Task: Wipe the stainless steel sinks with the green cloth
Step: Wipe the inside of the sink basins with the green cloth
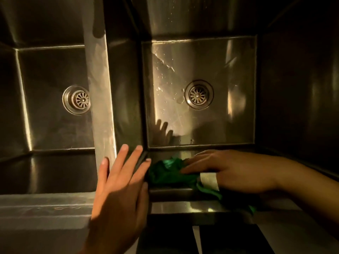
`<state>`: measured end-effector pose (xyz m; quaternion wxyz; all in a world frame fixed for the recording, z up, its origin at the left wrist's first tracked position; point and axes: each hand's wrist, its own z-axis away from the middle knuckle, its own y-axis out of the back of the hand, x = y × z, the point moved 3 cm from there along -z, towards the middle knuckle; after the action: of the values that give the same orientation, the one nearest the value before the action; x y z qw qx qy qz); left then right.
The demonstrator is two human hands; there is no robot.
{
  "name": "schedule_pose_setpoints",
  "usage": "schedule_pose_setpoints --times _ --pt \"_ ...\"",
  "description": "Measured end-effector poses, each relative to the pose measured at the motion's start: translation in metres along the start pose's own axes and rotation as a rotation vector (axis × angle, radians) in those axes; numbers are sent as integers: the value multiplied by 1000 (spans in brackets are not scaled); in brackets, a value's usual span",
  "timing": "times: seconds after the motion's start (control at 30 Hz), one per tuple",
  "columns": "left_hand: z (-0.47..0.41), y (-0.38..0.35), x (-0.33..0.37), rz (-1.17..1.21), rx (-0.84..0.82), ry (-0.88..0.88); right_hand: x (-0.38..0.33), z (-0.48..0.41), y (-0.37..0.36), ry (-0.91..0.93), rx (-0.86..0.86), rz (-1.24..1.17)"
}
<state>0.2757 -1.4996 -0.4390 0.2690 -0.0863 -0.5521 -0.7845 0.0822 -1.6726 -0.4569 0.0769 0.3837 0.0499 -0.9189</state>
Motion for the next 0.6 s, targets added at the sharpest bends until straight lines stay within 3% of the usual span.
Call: schedule_pose_setpoints --times 0.23,0.4,0.6 --pt "3 -10 3 -104 54 7 -40 -61 -27 179 74 427" --pt "5 -15 2 -154 57 45 -15 -102 -29 165 23 401" --pt "1 -13 8 -181 14 90 43 -145 -24 10 -44 456"
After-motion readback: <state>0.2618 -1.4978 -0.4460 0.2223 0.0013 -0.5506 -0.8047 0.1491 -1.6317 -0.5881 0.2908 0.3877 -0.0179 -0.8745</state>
